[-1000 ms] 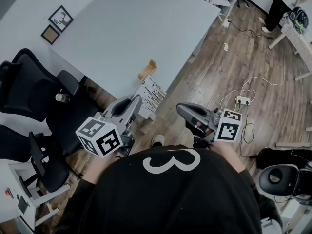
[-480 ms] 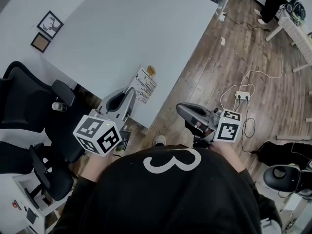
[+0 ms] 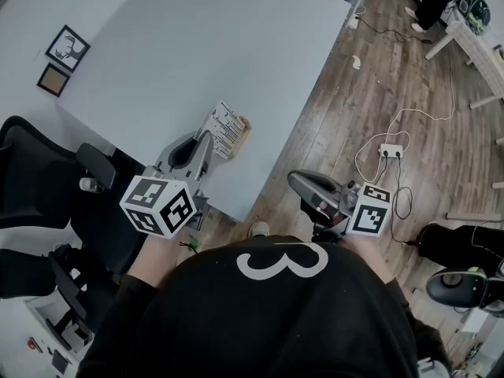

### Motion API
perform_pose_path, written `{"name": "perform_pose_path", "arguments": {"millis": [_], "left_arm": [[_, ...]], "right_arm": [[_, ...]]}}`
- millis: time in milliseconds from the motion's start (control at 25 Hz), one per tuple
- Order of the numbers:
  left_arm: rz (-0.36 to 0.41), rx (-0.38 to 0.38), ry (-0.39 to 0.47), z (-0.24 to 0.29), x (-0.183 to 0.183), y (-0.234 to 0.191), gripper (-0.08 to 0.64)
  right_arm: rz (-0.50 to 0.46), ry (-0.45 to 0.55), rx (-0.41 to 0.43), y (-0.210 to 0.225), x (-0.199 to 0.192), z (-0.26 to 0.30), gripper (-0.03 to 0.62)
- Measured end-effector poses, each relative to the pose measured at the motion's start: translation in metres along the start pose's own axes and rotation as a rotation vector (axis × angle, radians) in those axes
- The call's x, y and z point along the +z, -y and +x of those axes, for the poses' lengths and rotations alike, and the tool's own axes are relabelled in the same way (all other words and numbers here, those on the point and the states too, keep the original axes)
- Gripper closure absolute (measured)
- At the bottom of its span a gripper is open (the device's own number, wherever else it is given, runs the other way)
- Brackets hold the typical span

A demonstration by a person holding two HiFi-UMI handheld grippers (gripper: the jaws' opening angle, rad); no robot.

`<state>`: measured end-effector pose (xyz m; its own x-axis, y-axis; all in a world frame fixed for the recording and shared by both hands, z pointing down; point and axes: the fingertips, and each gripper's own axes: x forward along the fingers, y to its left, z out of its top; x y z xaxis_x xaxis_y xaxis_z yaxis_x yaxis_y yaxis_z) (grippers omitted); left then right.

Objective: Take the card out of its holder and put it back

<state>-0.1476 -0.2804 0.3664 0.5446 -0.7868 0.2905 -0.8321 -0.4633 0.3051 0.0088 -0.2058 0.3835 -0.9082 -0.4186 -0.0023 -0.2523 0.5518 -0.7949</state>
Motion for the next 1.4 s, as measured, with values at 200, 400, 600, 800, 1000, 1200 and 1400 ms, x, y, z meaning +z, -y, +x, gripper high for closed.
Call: {"name": "perform_pose_path", "arguments": {"millis": [200, 400, 600, 800, 1000, 1200, 1400], "left_arm": [[0.021, 0.014, -0.015, 0.011, -0.007, -0.01, 0.535], [0.038, 0.015, -0.047, 0.02, -0.014, -0.015, 0.535], [0.037, 0.007, -0.062, 0.027, -0.015, -0.017, 0.535], [0.042, 0.012, -0.076, 0.032, -0.016, -0.019, 0.535], [0.035, 0.012, -0.078, 0.035, -0.018, -0.022, 0.535], [0.049, 0.011, -0.091, 0.038, -0.024, -0.021, 0.535], [0.066, 0.009, -0.084, 0.04, -0.029, -0.019, 0.535]], "right_arm": [[0.015, 0.017, -0.021, 0.01, -0.002, -0.005, 0.581], [0.022, 0.024, -0.03, 0.014, -0.003, -0.002, 0.581], [0.031, 0.024, -0.028, 0.014, -0.006, -0.002, 0.581], [0.042, 0.024, -0.029, 0.016, -0.008, -0.002, 0.581], [0.046, 0.026, -0.035, 0.019, -0.009, -0.003, 0.581], [0.05, 0.029, -0.044, 0.02, -0.01, -0.004, 0.581], [0.052, 0.029, -0.049, 0.022, -0.011, -0.005, 0.581]]}}
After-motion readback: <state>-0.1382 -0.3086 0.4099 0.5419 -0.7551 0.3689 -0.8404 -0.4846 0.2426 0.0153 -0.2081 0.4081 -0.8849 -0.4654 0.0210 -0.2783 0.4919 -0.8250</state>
